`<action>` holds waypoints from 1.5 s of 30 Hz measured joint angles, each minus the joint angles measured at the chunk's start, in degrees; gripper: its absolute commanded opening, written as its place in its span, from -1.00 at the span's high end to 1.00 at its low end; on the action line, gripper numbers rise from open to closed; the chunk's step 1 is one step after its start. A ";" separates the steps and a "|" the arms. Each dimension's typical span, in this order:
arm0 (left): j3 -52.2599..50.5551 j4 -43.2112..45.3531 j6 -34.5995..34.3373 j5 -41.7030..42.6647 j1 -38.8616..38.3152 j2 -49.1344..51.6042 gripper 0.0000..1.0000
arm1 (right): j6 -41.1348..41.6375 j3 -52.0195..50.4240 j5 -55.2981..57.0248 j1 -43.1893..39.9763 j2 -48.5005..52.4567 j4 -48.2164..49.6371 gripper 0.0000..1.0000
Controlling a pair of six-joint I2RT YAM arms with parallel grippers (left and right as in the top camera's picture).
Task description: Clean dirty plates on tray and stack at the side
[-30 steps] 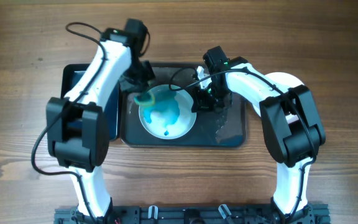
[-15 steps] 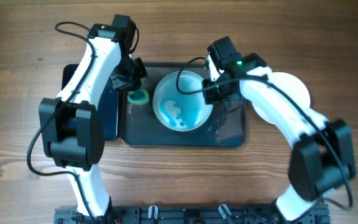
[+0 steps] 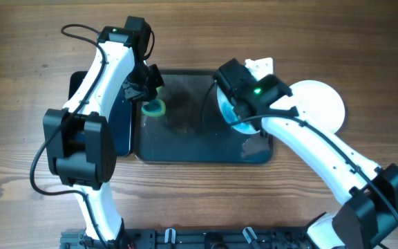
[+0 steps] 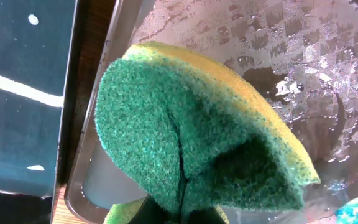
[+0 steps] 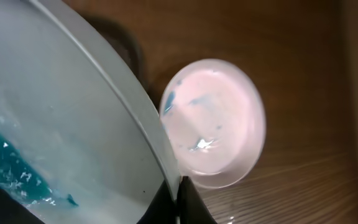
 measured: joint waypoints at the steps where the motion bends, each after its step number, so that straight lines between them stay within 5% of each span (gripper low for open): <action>1: 0.00 -0.02 0.00 0.00 0.00 0.00 0.92 | 0.22 0.00 1.97 1.05 -0.37 -0.13 0.92; 14: 0.00 0.09 0.00 0.00 0.00 -0.02 0.92 | 0.83 0.00 26.62 13.44 -4.39 -0.33 0.91; 24: 0.00 0.09 0.00 0.00 0.00 0.00 0.92 | 0.79 0.00 31.17 14.23 -4.39 1.60 0.91; 27: 0.00 0.11 0.00 0.00 0.00 0.00 0.92 | -0.02 0.00 25.07 13.81 -4.42 4.68 0.91; 36: 0.00 0.13 0.00 0.00 0.00 0.00 0.92 | 2.69 0.00 -18.27 0.55 -2.82 10.69 0.91; 45: 0.00 0.26 0.00 0.00 0.00 0.00 0.92 | 6.58 0.00 -34.62 -1.62 10.84 14.29 0.91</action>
